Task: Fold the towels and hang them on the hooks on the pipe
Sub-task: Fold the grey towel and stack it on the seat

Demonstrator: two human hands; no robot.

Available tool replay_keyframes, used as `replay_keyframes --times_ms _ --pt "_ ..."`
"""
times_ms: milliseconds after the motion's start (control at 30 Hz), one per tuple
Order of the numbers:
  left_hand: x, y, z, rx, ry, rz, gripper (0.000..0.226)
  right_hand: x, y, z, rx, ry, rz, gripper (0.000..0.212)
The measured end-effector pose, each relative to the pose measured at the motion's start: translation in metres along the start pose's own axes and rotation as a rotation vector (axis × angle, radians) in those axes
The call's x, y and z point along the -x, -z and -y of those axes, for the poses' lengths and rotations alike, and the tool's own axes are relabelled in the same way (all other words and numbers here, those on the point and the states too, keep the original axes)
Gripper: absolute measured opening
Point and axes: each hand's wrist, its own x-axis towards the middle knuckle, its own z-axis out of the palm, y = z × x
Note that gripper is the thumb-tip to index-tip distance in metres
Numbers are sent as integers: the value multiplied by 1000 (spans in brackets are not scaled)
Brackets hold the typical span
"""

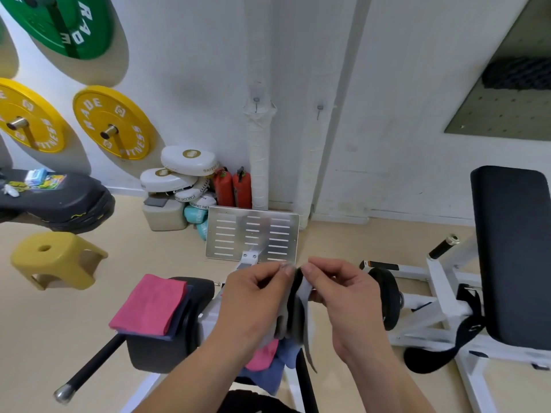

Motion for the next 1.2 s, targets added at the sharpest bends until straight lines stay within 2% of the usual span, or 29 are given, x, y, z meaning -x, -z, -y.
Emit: replay_keyframes --times_ms 133,267,467,567,800,900,1000,1067,1133,1200 --pt "4 -5 7 -12 57 77 32 10 -11 -1 71 34 58 18" --pt "8 0 7 1 43 58 34 9 -9 -6 203 45 90 28" --pt "14 2 8 -67 1 20 32 12 -13 -8 218 41 42 21" --pt "16 3 11 -106 -16 1 34 14 -13 -9 273 50 83 25" --pt "16 9 8 -95 -50 50 31 17 -9 -4 298 88 211 54" --pt "14 13 10 -117 -65 59 29 16 -5 -3 272 54 247 48" --pt "10 19 10 -139 -67 47 27 12 -2 -1 273 34 249 32" --pt "6 24 6 -183 -78 107 25 5 2 0 426 168 295 35" --pt "0 33 -4 -254 -142 230 23 -5 7 8 622 315 416 43" --pt "-5 43 -21 -310 -213 319 24 -16 9 22 713 325 551 32"
